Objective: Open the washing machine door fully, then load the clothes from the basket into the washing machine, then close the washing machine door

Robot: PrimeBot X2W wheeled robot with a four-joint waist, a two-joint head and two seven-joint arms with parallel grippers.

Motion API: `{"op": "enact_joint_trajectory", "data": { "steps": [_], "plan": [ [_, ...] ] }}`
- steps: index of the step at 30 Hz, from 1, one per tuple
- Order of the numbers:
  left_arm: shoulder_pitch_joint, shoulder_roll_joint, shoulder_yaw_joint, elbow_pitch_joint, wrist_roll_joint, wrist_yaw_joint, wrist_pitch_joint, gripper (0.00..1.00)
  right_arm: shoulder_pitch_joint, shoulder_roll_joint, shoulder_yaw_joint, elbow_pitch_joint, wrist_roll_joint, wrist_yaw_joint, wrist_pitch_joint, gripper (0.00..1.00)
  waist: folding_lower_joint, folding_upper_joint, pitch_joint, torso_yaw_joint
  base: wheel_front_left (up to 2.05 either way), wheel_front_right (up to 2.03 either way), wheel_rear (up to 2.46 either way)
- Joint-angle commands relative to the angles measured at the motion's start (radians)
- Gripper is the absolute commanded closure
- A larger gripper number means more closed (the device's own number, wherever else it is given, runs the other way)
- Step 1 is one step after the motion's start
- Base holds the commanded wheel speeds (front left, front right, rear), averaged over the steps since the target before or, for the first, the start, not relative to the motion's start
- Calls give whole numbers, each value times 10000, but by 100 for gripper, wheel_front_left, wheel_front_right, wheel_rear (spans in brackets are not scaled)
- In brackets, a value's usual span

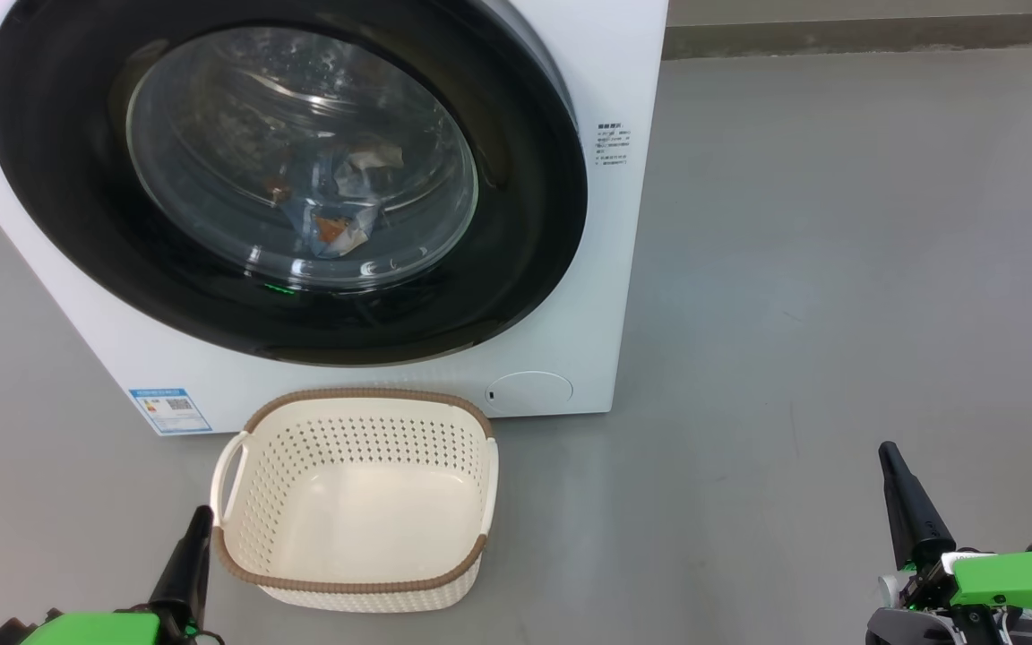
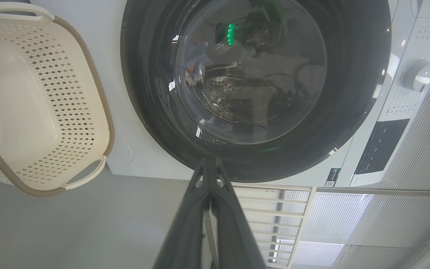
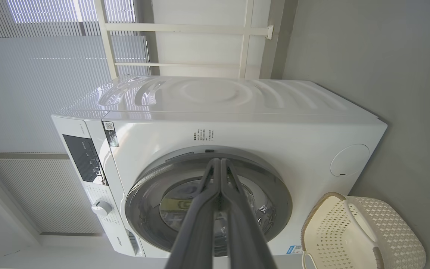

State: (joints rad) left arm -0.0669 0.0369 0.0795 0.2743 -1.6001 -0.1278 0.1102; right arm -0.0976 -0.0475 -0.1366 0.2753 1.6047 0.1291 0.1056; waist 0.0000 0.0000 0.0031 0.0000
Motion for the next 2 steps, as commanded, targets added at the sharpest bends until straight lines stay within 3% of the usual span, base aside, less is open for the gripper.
{"op": "enact_joint_trajectory", "data": {
  "steps": [1, 2],
  "plan": [
    [-411, 133, 341, -293, -88, -29, 29, 100, -103, -28, 228, -305, 40, 16, 76, 100, 0, 0, 0, 0, 0, 0, 0],
    [-411, 133, 341, -293, -88, -29, 29, 100, -103, -28, 228, -305, 40, 16, 76, 100, 0, 0, 0, 0, 0, 0, 0]
  ]
}}
